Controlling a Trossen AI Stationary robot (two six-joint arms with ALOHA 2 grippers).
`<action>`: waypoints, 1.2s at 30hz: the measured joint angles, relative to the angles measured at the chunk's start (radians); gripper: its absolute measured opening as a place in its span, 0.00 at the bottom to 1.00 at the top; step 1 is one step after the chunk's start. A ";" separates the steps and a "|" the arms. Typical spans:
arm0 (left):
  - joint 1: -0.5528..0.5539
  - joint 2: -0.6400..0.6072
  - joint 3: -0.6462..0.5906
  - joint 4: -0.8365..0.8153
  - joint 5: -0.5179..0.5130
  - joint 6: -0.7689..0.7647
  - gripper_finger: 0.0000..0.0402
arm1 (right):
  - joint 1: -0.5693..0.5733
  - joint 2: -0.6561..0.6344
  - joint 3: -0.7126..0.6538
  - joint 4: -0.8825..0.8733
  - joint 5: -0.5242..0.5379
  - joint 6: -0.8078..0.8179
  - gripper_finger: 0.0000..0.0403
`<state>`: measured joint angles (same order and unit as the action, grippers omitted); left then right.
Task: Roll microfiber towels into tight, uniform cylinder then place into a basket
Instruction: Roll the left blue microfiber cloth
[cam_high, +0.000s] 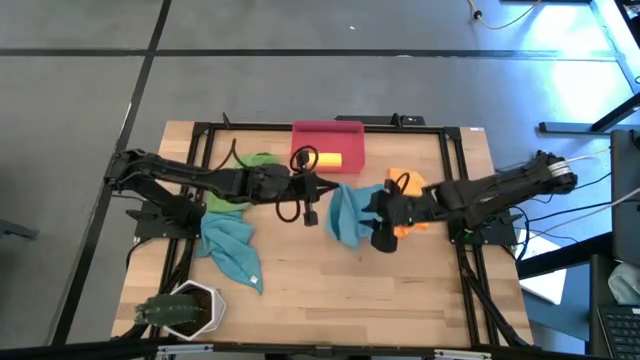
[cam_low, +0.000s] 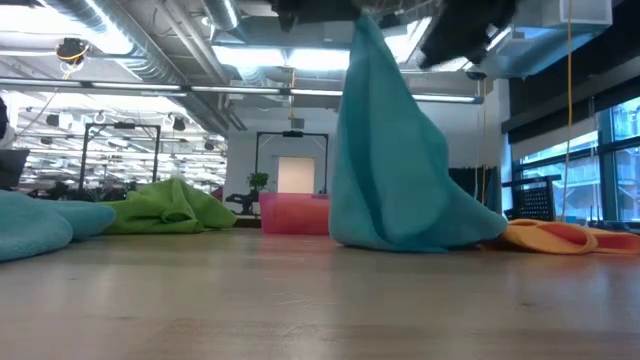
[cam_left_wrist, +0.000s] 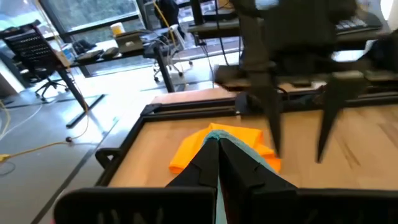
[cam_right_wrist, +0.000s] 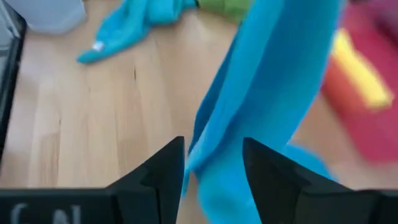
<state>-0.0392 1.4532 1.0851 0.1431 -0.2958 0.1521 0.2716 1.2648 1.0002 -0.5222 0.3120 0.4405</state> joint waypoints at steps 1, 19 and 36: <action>0.005 0.000 0.000 -0.003 0.000 0.003 0.00 | 0.019 0.000 -0.026 0.016 0.009 0.032 0.41; 0.028 0.000 0.000 -0.026 0.002 0.014 0.00 | 0.135 0.222 -0.397 0.611 0.154 0.473 0.41; 0.028 0.001 -0.001 -0.041 0.002 0.014 0.00 | 0.136 0.254 -0.364 0.682 0.112 0.502 0.41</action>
<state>-0.0113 1.4540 1.0840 0.1020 -0.2935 0.1661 0.4076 1.5187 0.6361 0.1597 0.4239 0.9426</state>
